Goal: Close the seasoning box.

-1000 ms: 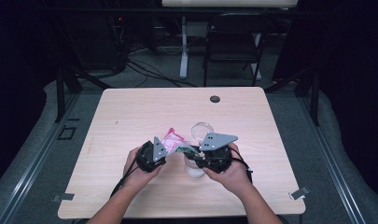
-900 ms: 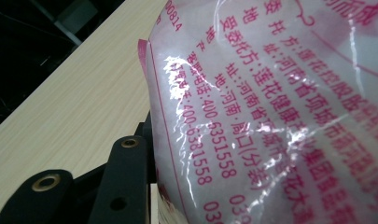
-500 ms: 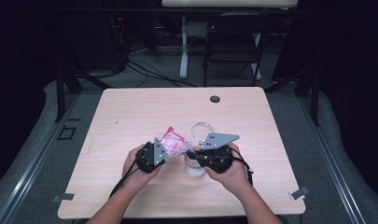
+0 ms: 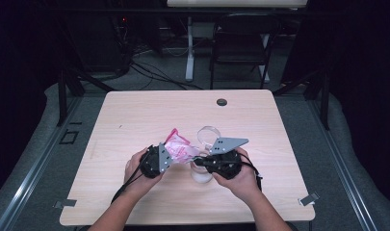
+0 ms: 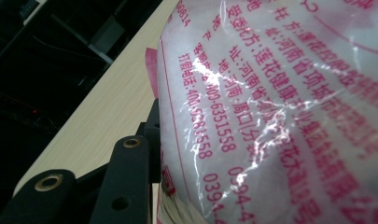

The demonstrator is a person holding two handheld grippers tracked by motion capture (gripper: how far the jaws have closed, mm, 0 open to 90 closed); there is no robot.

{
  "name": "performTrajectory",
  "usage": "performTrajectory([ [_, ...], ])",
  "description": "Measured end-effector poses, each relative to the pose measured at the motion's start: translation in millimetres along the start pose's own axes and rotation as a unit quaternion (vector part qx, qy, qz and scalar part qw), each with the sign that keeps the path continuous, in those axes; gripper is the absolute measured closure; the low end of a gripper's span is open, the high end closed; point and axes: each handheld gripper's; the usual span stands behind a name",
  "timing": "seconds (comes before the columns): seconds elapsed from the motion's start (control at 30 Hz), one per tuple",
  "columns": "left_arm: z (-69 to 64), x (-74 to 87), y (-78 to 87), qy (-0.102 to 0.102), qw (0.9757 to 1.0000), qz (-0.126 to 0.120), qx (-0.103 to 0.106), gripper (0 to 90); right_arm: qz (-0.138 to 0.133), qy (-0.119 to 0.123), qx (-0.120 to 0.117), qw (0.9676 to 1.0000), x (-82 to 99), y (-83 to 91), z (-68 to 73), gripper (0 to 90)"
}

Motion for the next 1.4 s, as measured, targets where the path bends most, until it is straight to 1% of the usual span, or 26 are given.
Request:
performTrajectory([
  [0.03, -0.3, -0.3, 0.4, -0.003, 1.0000, 0.000, -0.005, 62.5, 0.000, 0.001, 0.000, 1.0000, 0.1, 0.3, -0.1, 90.0],
  [0.1, -0.7, -0.8, 1.4, -0.006, 0.9999, 0.002, -0.008, 62.6, 0.002, 0.001, -0.001, 1.0000, 0.3, 0.5, -0.5, 90.0],
  [0.13, -0.6, -1.2, 2.0, -0.013, 0.9998, 0.001, -0.014, 62.6, 0.002, 0.001, -0.002, 1.0000, 0.5, 0.6, -0.4, 90.0],
  [0.27, -2.1, -3.1, 3.8, -0.024, 0.9992, 0.005, -0.033, 62.7, 0.000, 0.002, 0.003, 1.0000, 1.5, 1.0, -1.3, 90.0],
  [0.33, -2.7, -4.3, 5.1, -0.036, 0.9981, 0.006, -0.050, 62.8, -0.002, 0.000, 0.005, 1.0000, 2.3, 0.8, -1.6, 90.0],
  [0.4, -2.6, -5.1, 6.3, -0.046, 0.9971, 0.008, -0.059, 62.9, -0.002, -0.001, 0.007, 1.0000, 3.3, 1.0, -2.7, 90.0],
  [0.47, -4.3, -5.7, 5.9, -0.047, 0.9966, 0.005, -0.067, 63.0, -0.003, -0.003, 0.005, 1.0000, 3.9, 1.0, -3.4, 90.0],
  [0.67, -6.2, -6.3, 5.0, -0.060, 0.9953, 0.006, -0.075, 63.1, 0.000, -0.005, 0.011, 0.9999, 5.7, 1.1, -5.4, 90.0],
  [0.77, -5.6, -6.1, 5.3, -0.062, 0.9951, 0.006, -0.077, 63.2, 0.001, -0.008, 0.007, 0.9999, 6.3, 0.7, -6.1, 90.0],
  [0.93, -5.4, -6.0, 5.6, -0.062, 0.9951, 0.005, -0.077, 63.2, 0.000, -0.010, 0.001, 1.0000, 6.6, 0.6, -5.8, 90.0],
  [1.23, -6.2, -6.1, 5.2, -0.061, 0.9954, 0.002, -0.073, 63.2, 0.003, -0.009, 0.004, 1.0000, 7.1, 2.1, -4.9, 90.0],
  [1.33, -6.7, -6.4, 5.0, -0.064, 0.9948, -0.002, -0.080, 63.3, 0.002, -0.009, 0.005, 0.9999, 7.5, 2.4, -4.8, 90.0],
  [1.4, -6.6, -7.0, 5.5, -0.074, 0.9937, 0.000, -0.084, 63.3, 0.000, -0.010, 0.006, 0.9999, 7.9, 2.5, -4.7, 90.0],
])
Point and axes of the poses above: each handheld gripper's, and its own axes: y roughly backward along the jaws, x roughly out of its underside, z roughly to its left, and after that the axes turned 9 degrees about z, right-handed
